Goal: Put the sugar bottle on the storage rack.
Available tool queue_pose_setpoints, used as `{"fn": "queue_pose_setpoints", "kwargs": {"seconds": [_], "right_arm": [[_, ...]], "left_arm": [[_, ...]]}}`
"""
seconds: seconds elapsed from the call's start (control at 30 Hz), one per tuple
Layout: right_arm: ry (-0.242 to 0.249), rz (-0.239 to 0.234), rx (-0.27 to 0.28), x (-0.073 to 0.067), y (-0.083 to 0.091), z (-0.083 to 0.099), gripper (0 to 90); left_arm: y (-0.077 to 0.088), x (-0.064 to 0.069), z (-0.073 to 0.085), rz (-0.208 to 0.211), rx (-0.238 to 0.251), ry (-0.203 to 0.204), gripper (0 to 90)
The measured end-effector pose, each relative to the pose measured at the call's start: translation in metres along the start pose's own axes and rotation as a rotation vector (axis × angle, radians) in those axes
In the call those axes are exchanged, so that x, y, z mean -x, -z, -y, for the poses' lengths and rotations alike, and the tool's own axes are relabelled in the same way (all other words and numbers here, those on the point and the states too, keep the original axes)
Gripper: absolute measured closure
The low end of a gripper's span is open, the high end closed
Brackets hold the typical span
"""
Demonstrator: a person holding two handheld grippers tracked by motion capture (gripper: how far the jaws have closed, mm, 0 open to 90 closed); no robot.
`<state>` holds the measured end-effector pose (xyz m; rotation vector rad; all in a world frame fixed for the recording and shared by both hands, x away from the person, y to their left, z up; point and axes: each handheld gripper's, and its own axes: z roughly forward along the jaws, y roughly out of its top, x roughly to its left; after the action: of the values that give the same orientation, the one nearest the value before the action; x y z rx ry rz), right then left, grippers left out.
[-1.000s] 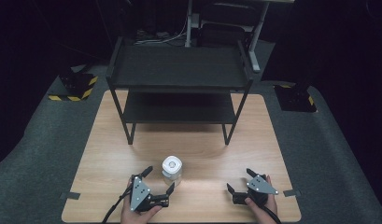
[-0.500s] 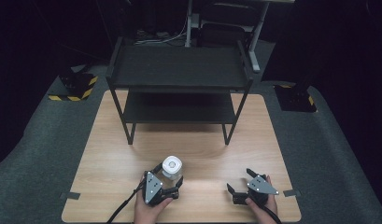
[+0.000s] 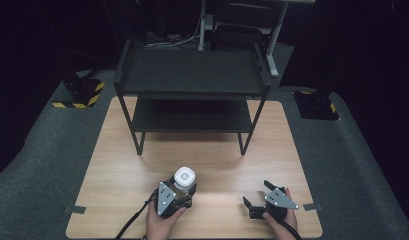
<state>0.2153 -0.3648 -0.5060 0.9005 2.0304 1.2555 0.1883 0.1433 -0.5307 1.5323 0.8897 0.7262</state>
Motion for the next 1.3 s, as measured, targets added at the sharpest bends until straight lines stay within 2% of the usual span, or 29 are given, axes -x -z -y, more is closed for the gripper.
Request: {"fn": "queue_pose_setpoints", "kwargs": {"seconds": [0.3,0.43,0.77,1.07,1.17,1.2,1.27,1.3], "right_arm": [[0.000,0.001,0.003,0.000,0.000,0.001,0.5],[0.000,0.001,0.005,0.000,0.000,0.001,0.5],[0.000,0.001,0.005,0.000,0.000,0.001,0.5],[-0.002,-0.001,0.008,0.000,0.000,0.001,0.5],[-0.002,-0.001,0.008,0.000,0.000,0.001,0.5],[-0.002,-0.001,0.008,0.000,0.000,0.001,0.5],[-0.002,-0.002,0.009,0.000,0.000,0.002,0.5],[-0.002,-0.001,0.009,0.000,0.000,0.002,0.5]], "left_arm": [[0.000,-0.003,-0.002,0.011,-0.007,0.002,28.8],[0.000,-0.003,-0.003,0.015,-0.008,-0.021,28.8],[0.002,-0.010,-0.011,0.028,0.005,0.024,28.9],[0.006,-0.014,-0.034,0.002,0.000,0.026,28.8],[0.007,-0.017,-0.047,-0.008,-0.007,0.036,28.8],[0.008,-0.018,-0.058,-0.019,-0.017,0.040,28.8],[0.008,-0.018,-0.061,-0.022,-0.018,0.036,28.8],[0.008,-0.021,-0.069,-0.027,-0.016,0.030,28.8]]}}
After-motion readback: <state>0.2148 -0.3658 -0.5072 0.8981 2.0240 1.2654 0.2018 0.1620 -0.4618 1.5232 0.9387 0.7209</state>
